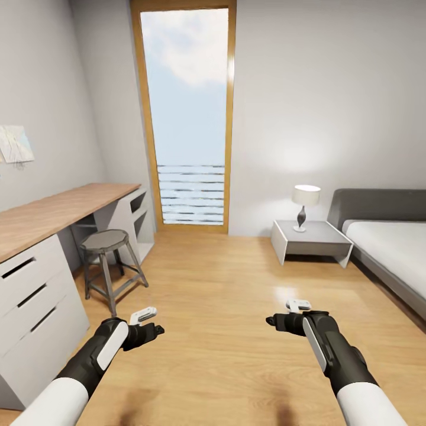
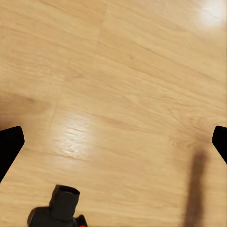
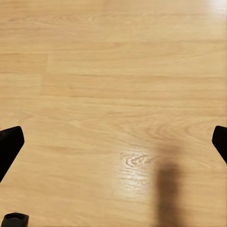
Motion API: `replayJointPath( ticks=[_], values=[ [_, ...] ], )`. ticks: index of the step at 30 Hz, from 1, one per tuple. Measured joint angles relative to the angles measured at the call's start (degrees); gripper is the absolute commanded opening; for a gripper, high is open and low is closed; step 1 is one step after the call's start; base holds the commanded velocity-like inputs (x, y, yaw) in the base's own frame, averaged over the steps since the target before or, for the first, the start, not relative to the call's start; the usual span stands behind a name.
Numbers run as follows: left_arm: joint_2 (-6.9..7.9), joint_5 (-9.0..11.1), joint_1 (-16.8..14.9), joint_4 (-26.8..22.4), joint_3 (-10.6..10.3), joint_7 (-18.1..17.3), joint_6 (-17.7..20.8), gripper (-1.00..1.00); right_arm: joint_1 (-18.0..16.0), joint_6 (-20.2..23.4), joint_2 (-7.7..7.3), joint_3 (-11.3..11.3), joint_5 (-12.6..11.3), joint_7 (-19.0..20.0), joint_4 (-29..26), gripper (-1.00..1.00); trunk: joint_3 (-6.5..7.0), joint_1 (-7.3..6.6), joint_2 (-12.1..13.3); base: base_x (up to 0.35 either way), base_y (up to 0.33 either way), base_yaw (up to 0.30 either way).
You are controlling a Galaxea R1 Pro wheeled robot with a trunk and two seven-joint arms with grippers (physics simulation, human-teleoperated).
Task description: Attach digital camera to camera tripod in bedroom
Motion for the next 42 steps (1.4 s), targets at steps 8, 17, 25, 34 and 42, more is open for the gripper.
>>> replayJointPath(
  ticks=[8, 17, 25, 34, 42],
  values=[
    [0.0, 0.48, 0.0, 0.06, 0.34, 0.0, 0.0, 1.0, 0.0, 0.0, -0.05, -0.02, -0.05, 0.03, 0.01, 1.0, -1.44, 1.76, -3.21, 0.0, 0.0, 0.0],
    [0.0, 0.72, -0.01, 0.07, 0.5, 0.0, 0.0, 1.0, 0.0, 0.07, -0.11, -0.09, -0.06, 0.04, 0.01, 1.0, -3.05, 3.74, -6.82, 0.0, 0.0, 0.0],
    [0.0, 0.74, -0.01, 0.07, 0.49, 0.0, 0.07, 1.0, 0.0, 0.03, -0.05, 0.01, -0.05, 0.04, 0.01, 1.0, -4.49, 5.49, -10.03, 0.0, 0.0, 0.0],
    [0.0, 0.75, 0.0, 0.03, 0.44, 0.0, 0.06, 1.0, 0.0, 0.0, 0.09, 0.09, -0.06, 0.04, -0.01, 1.0, -6.1, 7.47, -13.64, 0.0, 0.0, 0.0],
    [0.12, 0.74, -0.01, -0.14, 0.43, -0.02, 0.04, 1.0, 0.0, 0.0, 0.27, 0.15, 0.06, -0.01, 0.02, 1.0, -7.54, 9.23, -16.85, 0.0, 0.0, 0.0]
  ],
)
